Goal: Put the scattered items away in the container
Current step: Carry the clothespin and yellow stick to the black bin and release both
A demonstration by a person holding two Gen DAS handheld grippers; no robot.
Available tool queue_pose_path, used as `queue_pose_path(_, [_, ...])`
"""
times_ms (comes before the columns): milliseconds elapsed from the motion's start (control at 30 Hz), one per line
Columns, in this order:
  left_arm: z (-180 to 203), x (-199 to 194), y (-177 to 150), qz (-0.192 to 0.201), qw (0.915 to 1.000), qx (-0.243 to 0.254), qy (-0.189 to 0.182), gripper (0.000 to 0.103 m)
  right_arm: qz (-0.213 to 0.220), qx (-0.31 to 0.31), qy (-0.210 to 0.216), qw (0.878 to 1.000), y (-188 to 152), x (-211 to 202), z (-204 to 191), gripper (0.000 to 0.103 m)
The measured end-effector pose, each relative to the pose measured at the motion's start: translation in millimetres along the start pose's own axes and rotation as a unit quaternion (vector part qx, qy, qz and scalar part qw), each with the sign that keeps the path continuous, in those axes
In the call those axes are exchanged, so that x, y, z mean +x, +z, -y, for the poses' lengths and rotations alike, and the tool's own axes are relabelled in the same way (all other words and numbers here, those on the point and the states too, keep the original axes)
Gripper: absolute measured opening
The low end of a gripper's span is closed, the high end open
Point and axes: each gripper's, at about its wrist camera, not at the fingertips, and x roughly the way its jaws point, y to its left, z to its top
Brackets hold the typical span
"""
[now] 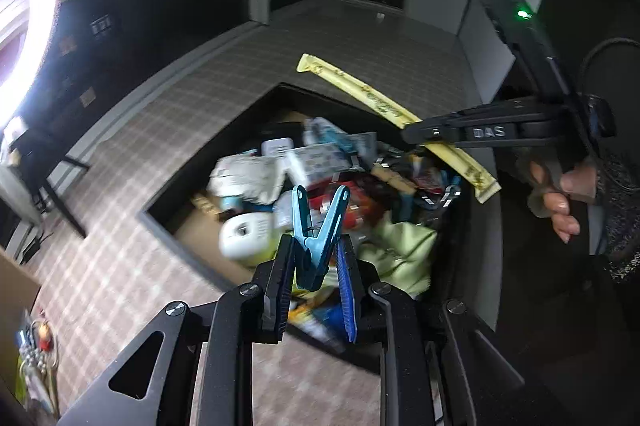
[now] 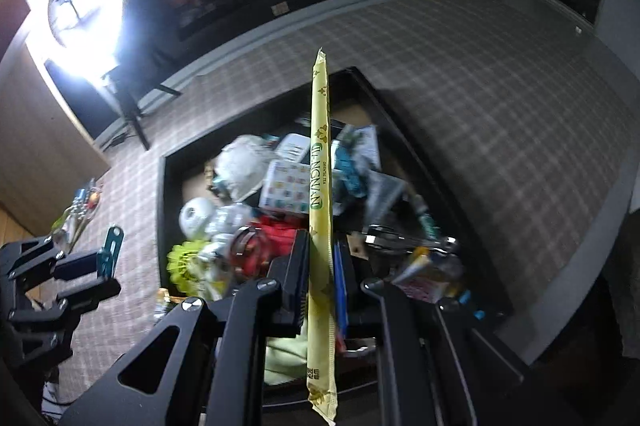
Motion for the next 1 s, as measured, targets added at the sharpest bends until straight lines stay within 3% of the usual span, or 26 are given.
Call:
queue_pose_path(100, [14.2,7.6,6.7,-0.002,0.9999,0.008,-0.013,0.021,-0.002,-0.001,-0.005,1.0,-0.7,0.3,4.9,0.014])
queue_pose_path(167, [21.2,13.9,9.3,-0.01,0.9998,0.011,-0.01,0.045,-0.001,0.001,-0.021,1.0,1.0,0.8,5.6,0.04])
queue_pose_path(200, [22.9,15.7,10.1,-0.011,0.9999,0.01,-0.004,0.05,0.004,0.005,-0.036,0.999,1.1,-1.4,5.7,0.068])
queue_pose_path(233, [22.9,15.3,10.0,-0.008,0.9999,0.008,-0.003,0.051,0.015,0.006,-0.048,0.999,1.1,-4.3,5.3,0.074])
queue_pose_path(600, [0.5,0.9,-3.7,-0.008,0.9998,-0.004,0.016,0.051,0.04,-0.008,-0.027,0.999,7.2,-10.8,-16.8,0.074])
queue_pose_path(1000, [-62.9,-36.7,-43.3,-0.003,0.9957,-0.06,0.071,0.051,0.046,-0.106,0.038,0.993,17.7,12.6,-111.2,0.074])
